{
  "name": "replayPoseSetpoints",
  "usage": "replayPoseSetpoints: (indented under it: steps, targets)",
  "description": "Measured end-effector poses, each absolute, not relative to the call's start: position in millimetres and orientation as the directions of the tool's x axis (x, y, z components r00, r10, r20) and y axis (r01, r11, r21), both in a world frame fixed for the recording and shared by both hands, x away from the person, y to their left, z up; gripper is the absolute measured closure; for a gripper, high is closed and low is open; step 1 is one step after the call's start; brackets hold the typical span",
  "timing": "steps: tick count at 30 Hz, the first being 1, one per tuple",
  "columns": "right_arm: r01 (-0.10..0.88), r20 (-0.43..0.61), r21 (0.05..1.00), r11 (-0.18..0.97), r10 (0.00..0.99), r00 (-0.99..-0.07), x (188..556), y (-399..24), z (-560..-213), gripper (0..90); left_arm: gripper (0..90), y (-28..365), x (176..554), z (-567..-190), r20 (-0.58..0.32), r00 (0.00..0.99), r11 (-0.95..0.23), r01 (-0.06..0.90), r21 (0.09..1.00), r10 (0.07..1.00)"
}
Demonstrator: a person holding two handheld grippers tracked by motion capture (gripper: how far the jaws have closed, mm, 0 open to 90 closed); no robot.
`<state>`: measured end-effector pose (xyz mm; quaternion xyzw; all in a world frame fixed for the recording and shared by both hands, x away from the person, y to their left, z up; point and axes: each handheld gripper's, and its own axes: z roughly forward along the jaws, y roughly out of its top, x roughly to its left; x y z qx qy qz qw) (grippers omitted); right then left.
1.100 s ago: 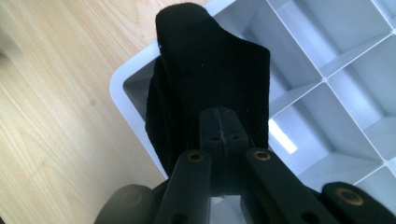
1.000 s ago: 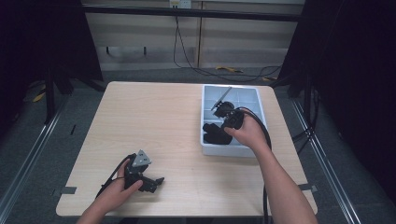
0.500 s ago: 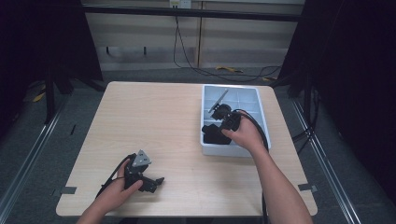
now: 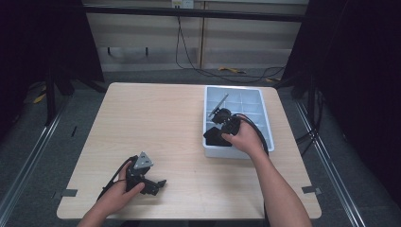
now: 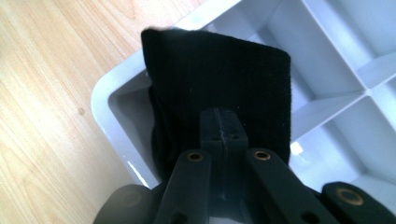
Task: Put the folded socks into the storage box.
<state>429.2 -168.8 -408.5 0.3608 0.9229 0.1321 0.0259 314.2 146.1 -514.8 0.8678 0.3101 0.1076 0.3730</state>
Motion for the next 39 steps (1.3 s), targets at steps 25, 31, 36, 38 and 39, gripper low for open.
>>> replayPoseSetpoints:
  steps: [25, 31, 36, 38, 39]
  targets:
    - [0.651, 0.056, 0.282, 0.705, 0.665, -0.744, 422, -177, -382, 89.6, 0.0, 146, 315, -515, -0.039, 0.786, -0.534, 0.454, 0.714, 0.617]
    - [0.656, 0.025, 0.284, 0.699, 0.679, -0.734, 427, -182, -368, 89.5, 0.0, 146, 315, -515, -0.039, 0.786, -0.533, 0.454, 0.714, 0.617]
    - [0.662, 0.023, 0.283, 0.694, 0.685, -0.728, 433, -184, -364, 89.6, 0.0, 146, 314, -515, -0.038, 0.785, -0.533, 0.454, 0.714, 0.618]
    - [0.661, 0.022, 0.283, 0.695, 0.684, -0.729, 436, -184, -362, 89.6, 0.0, 146, 314, -515, -0.038, 0.785, -0.532, 0.454, 0.714, 0.618]
    - [0.661, 0.022, 0.283, 0.695, 0.684, -0.729, 436, -184, -362, 89.6, 0.0, 146, 314, -514, -0.036, 0.784, -0.534, 0.454, 0.713, 0.619]
